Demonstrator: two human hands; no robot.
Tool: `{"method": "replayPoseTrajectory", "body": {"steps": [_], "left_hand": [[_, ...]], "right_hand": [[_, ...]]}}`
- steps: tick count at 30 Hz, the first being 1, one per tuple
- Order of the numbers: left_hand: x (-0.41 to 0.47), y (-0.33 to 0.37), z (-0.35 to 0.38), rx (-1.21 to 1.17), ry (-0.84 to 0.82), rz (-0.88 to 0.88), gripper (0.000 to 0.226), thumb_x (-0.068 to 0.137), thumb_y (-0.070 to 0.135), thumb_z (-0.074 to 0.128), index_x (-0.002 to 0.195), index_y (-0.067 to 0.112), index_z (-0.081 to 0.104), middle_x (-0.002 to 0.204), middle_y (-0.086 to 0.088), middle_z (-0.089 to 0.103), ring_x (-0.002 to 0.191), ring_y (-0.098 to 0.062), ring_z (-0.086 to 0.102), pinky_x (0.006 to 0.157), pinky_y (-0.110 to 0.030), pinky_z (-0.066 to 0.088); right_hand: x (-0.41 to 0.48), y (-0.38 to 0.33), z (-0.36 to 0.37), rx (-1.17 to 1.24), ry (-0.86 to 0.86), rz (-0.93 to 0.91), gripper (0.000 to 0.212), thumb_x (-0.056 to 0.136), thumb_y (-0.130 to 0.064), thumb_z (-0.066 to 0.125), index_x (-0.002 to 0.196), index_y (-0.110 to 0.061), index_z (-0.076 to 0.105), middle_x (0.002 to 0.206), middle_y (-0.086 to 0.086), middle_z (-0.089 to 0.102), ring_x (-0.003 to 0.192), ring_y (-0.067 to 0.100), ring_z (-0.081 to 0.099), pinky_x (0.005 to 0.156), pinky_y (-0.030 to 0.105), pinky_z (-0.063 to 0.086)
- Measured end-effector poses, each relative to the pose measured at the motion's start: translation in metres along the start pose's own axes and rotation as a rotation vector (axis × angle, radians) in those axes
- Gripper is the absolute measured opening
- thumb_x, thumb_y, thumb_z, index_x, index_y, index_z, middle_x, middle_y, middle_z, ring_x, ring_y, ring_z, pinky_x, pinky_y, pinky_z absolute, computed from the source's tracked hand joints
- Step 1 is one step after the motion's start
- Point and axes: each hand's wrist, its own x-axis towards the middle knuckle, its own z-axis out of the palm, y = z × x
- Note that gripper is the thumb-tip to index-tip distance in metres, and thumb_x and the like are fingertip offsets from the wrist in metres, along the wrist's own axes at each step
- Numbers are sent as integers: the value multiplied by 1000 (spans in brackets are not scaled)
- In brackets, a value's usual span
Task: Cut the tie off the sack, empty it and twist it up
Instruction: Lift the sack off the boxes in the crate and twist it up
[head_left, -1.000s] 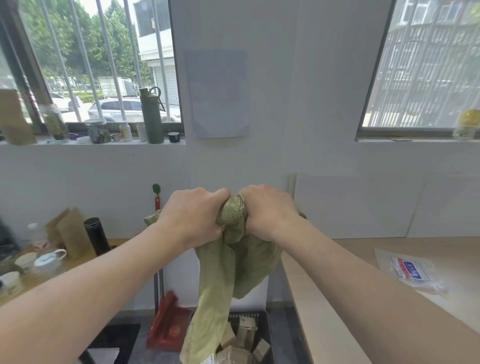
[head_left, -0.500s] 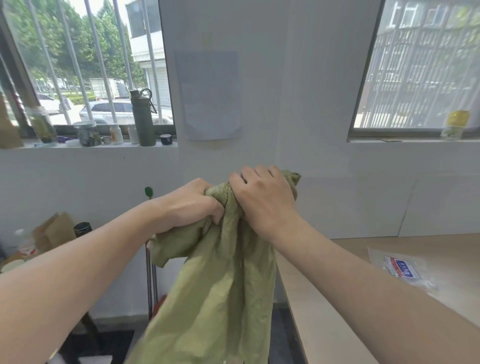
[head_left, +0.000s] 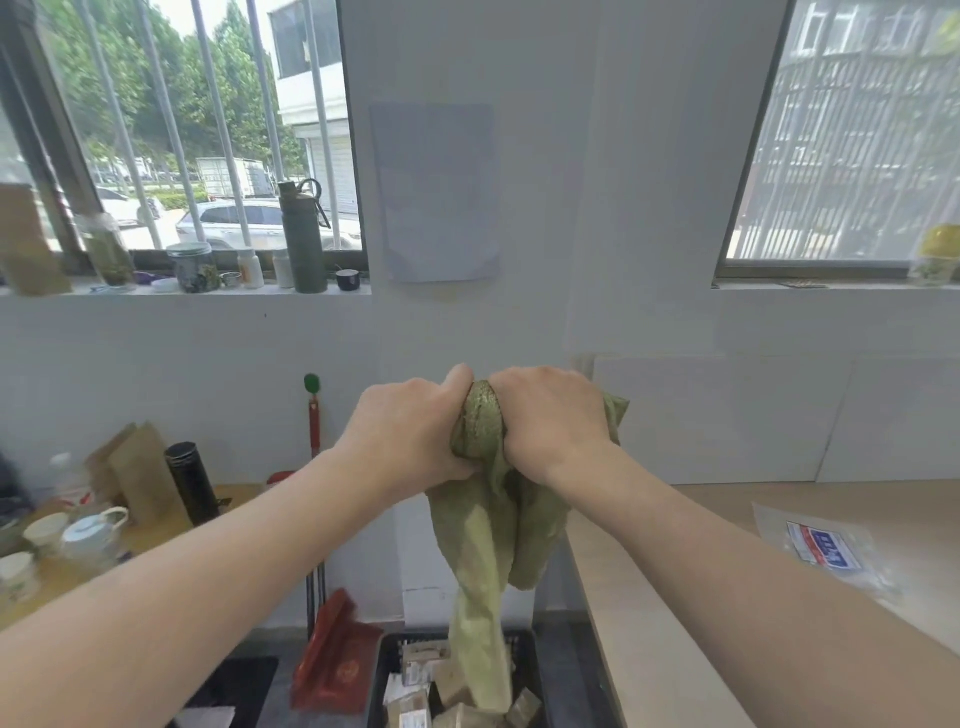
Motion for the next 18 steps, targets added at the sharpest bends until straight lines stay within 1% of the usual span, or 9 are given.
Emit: {"method": "replayPoseTrajectory", "body": {"steps": [1, 4, 6, 8, 11, 14, 16, 17, 18], "left_hand": [[1, 0, 2, 25, 19, -18, 59, 69, 59, 70, 89, 27, 25, 63, 7, 44, 58, -27, 49, 50, -32, 31], [2, -1, 3, 91, 60, -18, 47, 74, 59, 63, 82, 24, 32, 59, 8, 35, 53, -26, 39, 52, -32, 28], [4, -3, 3, 123, 55, 15, 39, 72, 53, 60, 76, 24, 34, 59, 8, 36, 47, -21, 35, 49, -31, 24], [5, -6, 2, 114, 40, 51, 30, 64, 44, 58, 68, 24, 35, 56, 7, 42, 44, -15, 35, 45, -28, 23], [8, -10, 2, 31, 9, 54, 21, 57, 39, 56, 61, 22, 44, 54, 5, 49, 45, -17, 44, 46, -27, 31], [13, -13, 3, -123, -42, -23, 21, 57, 37, 57, 57, 18, 49, 53, 1, 55, 47, -21, 51, 46, -27, 32], [18, -16, 2, -263, -89, -115, 22, 58, 36, 56, 55, 16, 49, 54, -1, 58, 49, -23, 55, 47, -27, 34], [21, -18, 0, -328, -109, -161, 23, 59, 35, 57, 54, 15, 49, 55, -3, 59, 51, -26, 56, 47, -28, 36], [23, -21, -2, -381, -126, -202, 23, 60, 34, 58, 54, 14, 49, 56, -5, 59, 53, -28, 56, 48, -28, 37]], "right_hand": [[0, -1, -1, 23, -38, 17, 18, 80, -12, 63, 83, -26, 54, 86, 0, 67, 83, 31, 67, 63, 34, 34], [0, -2, -2, 76, -118, 40, 17, 76, -12, 65, 83, -25, 56, 82, 0, 65, 76, 31, 64, 54, 31, 33], [0, -1, -2, 96, -143, 43, 19, 73, -10, 64, 81, -24, 55, 79, 0, 63, 71, 31, 60, 49, 29, 30], [-1, 0, -3, 119, -153, 36, 20, 72, -10, 64, 80, -25, 53, 80, 0, 62, 73, 31, 60, 50, 30, 30], [-4, 3, -2, 101, -112, -16, 23, 74, -11, 64, 87, -24, 50, 92, 1, 67, 90, 32, 64, 66, 33, 33], [-7, 0, -4, -21, -1, -74, 34, 75, -8, 65, 99, -23, 48, 102, 4, 67, 103, 32, 59, 78, 39, 35], [-7, -4, -5, -131, 70, -114, 44, 73, -9, 68, 112, -23, 52, 109, 4, 65, 109, 30, 58, 99, 43, 34], [-7, -5, -6, -158, 101, -135, 51, 72, -11, 70, 119, -22, 53, 113, 3, 63, 111, 29, 58, 107, 45, 30], [-7, -5, -6, -171, 122, -154, 59, 71, -13, 72, 125, -22, 51, 115, 3, 62, 113, 29, 58, 111, 47, 27]]}}
